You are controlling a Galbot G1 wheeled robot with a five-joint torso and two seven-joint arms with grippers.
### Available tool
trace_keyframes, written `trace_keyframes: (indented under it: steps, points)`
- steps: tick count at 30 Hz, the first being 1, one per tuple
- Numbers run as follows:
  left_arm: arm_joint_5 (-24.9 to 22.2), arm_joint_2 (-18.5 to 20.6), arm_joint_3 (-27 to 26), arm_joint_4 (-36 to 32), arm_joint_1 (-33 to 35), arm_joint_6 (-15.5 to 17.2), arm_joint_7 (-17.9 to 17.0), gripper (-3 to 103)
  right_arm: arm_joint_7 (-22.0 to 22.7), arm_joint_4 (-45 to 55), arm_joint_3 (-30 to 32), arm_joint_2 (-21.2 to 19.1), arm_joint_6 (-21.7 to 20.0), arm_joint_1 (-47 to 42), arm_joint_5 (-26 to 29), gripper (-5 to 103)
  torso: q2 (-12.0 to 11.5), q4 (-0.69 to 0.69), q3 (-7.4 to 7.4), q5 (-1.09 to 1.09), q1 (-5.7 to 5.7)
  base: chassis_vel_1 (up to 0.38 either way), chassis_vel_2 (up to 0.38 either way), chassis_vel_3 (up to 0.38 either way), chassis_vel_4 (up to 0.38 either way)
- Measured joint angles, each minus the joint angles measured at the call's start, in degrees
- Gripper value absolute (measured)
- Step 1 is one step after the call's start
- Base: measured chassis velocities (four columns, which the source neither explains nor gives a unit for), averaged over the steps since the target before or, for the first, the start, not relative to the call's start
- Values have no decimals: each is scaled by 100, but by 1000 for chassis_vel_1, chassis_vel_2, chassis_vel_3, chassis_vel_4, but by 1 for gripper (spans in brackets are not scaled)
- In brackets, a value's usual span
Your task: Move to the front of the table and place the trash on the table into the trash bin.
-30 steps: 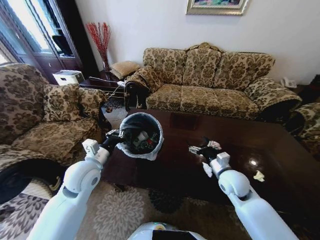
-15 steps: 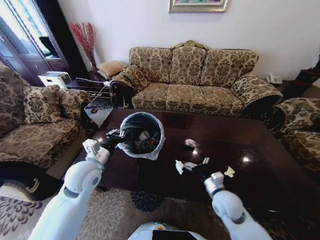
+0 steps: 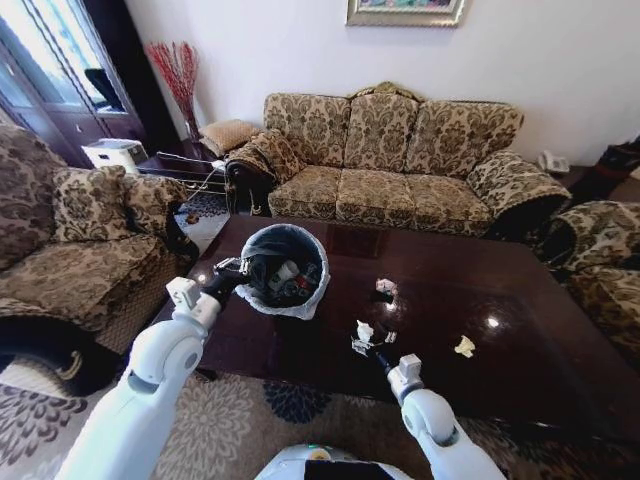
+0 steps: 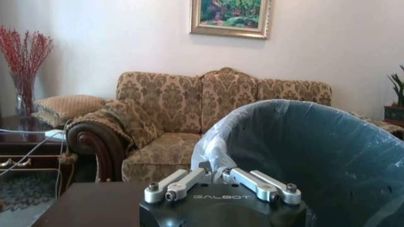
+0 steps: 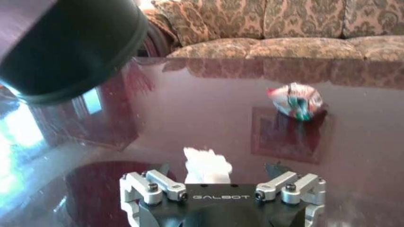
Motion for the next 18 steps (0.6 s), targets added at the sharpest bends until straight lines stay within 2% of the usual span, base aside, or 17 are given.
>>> trace_keyframes:
  steps: [1,5,10,14,16,18]
  points:
    - [0,0,0,0,0,0,0,3,0,0,0,0,0,0,0,100,0,0,0,0,0,0,0,0,0]
    - [5,-30,1,24,12,-26,-6,3,-50,-174,-13,20,105,6,4,84,0,3,0,-1,0,0,0,0,0]
    - [16,-45,15,62,0,-33,-6,3,-119,-273,-15,46,186,43,3,77,0,2,0,0,0,0,0,0,0]
    - [37,-71,41,74,0,-38,0,3,-142,-357,-30,61,246,106,-5,61,0,2,0,0,0,0,0,0,0]
    - [44,-76,45,76,1,-38,0,3,-148,-370,-31,61,256,117,-7,61,0,3,0,-1,0,0,0,0,0]
    - [59,-86,54,78,2,-38,2,3,-156,-399,-34,64,271,140,-11,53,0,3,0,0,0,0,0,0,0]
